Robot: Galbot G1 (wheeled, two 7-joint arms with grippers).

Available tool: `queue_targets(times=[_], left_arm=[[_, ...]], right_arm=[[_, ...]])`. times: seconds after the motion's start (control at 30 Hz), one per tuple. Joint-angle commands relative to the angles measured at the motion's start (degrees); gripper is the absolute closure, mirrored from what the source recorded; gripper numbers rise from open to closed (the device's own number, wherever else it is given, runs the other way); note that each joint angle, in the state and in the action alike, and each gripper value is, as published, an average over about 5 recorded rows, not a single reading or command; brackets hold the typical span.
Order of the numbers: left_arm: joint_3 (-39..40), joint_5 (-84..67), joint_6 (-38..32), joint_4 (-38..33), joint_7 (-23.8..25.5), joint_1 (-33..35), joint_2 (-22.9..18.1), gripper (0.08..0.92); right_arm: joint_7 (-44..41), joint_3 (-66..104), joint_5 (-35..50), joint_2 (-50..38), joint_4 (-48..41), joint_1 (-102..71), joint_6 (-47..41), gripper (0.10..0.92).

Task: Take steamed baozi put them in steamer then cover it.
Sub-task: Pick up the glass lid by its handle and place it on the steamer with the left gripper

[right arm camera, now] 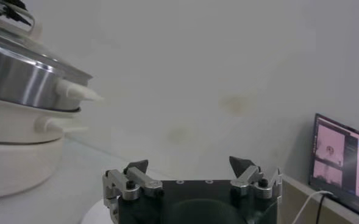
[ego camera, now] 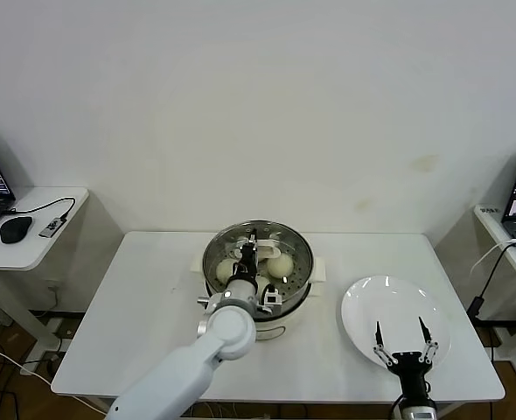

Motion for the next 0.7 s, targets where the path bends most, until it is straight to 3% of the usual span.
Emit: queue_targets(times=[0.03,0.33,0.7], left_arm=[[-0.3,-1.1,0.0,-2.5,-0.1,0.5,1.0,0.782],[-2.8,-4.2,-0.9,-11.8,-2.7,5.5,5.2,0.523],[-12.4,-14.4,-9.2,-27.2,-12.5,22.1,10.1,0.22]], right_arm=[[0.0,-0.1,-0.1,0.0,-0.1,0.1,0.0,0.203],[0.0,-0.2,-0.4,0.0,0.0,0.0,0.0,0.203],[0.1,-1.2,-0.9,0.0,0.5,-0.4,0.1,0.203]])
